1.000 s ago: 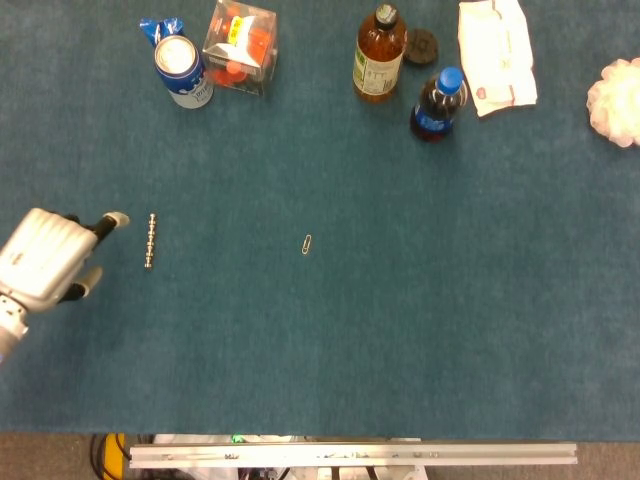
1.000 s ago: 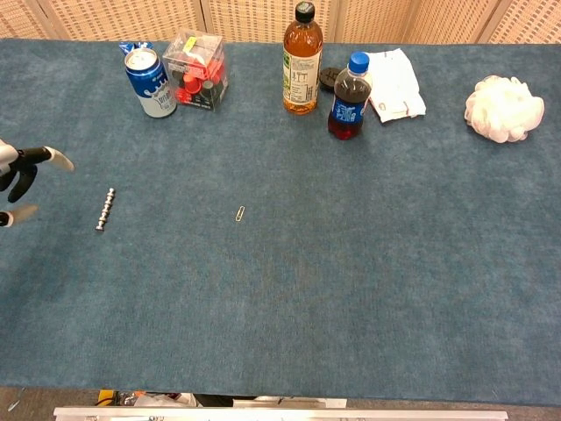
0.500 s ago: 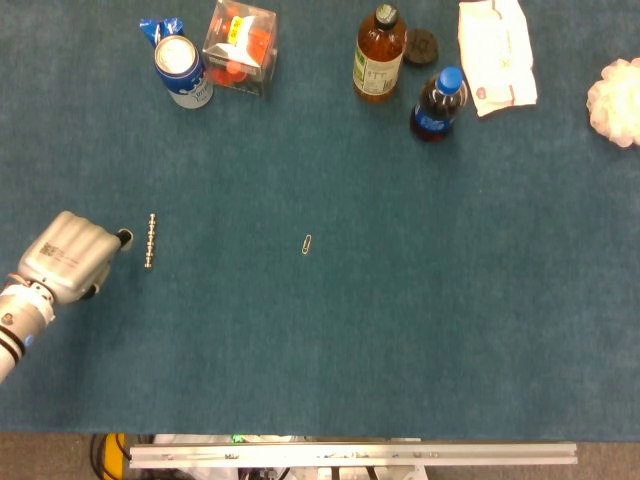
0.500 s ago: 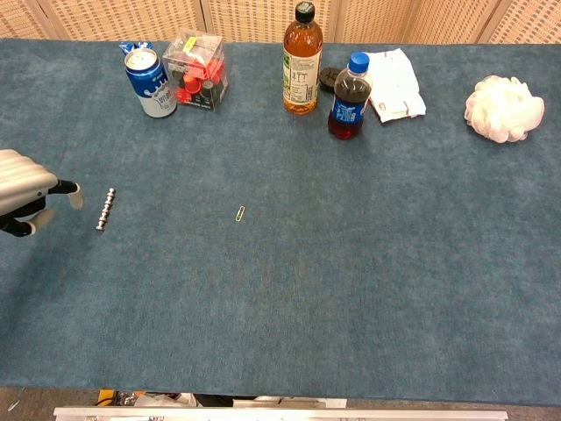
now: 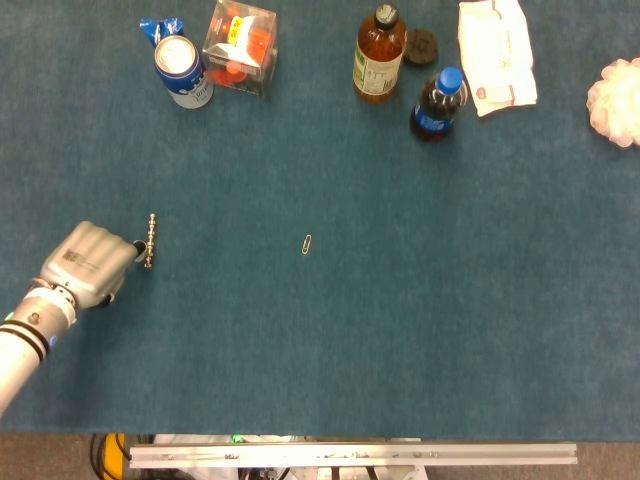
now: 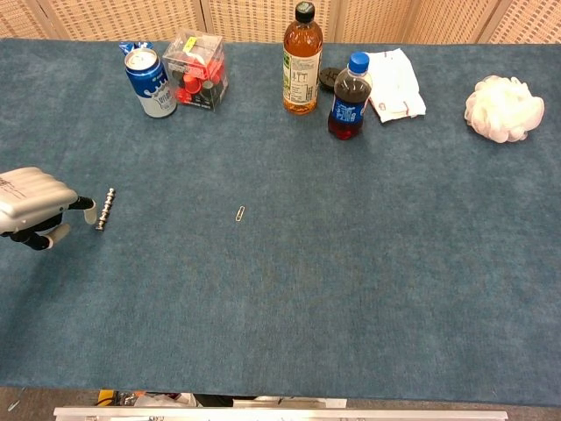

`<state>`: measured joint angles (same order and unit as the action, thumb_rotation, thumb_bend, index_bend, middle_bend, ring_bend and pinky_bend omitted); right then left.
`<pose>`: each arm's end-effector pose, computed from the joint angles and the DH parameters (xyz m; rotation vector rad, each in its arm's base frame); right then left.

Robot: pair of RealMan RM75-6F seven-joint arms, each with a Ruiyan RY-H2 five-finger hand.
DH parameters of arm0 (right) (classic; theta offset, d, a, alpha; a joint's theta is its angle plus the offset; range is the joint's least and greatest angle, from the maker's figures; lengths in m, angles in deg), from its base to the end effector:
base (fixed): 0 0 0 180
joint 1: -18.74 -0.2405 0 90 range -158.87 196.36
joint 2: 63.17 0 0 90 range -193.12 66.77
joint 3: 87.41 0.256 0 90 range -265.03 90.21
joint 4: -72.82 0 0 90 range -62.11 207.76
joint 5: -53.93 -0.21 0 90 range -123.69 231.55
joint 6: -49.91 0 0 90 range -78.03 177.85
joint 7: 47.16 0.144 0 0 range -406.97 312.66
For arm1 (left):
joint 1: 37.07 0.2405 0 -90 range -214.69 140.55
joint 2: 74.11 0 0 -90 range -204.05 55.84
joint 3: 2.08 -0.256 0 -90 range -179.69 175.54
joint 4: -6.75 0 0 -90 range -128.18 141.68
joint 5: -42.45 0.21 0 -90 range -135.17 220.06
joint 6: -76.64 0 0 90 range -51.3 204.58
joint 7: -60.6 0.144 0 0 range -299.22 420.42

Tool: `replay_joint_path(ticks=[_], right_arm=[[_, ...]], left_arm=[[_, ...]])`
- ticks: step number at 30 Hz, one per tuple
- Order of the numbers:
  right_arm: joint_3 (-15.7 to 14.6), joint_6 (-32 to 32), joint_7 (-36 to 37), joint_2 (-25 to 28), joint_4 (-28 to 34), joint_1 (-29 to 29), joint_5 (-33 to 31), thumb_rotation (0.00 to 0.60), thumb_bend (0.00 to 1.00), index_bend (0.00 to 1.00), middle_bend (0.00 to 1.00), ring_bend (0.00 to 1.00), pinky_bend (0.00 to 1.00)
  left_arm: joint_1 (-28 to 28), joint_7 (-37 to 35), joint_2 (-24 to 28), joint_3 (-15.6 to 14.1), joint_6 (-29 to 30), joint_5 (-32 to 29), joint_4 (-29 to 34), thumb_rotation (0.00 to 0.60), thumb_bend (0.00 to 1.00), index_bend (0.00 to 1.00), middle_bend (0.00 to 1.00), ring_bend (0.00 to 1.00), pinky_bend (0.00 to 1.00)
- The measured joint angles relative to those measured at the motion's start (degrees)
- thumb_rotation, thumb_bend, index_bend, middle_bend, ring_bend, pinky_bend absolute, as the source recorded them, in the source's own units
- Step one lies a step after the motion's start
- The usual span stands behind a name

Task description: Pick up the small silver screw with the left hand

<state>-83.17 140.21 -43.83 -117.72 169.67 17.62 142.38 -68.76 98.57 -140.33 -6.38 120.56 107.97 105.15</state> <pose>-0.3025 -0.1649 0.2163 1.3402 -0.8113 0.9360 -0.2710 0.2459 0.0468 -2.1635 -0.7790 -0.2016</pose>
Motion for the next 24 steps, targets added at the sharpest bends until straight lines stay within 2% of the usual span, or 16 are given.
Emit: replay_joint_path(ticks=[12,24], right_arm=[[-0.08,0.54,0.62,0.01,-0.45,0.57,-0.23,0.600,0.30,0.14,0.34,0.33,0.40],[-0.20,1.56,1.80,0.02,-1.31,1.51,-0.47,0.600,0.30,0.14,0.34,0.33,0.40]], left_arm=[[-1.84,-0.62,-0.48,-1.27,0.46,-1.20,1.07,0.600,0.58,0.29,0.91,0.86,0.91],[-4.51,-0.76,-2.46,-1.23,0.35,-2.80,1.39,0.600,0.58,0.27,0.91,0.86,0.91]])
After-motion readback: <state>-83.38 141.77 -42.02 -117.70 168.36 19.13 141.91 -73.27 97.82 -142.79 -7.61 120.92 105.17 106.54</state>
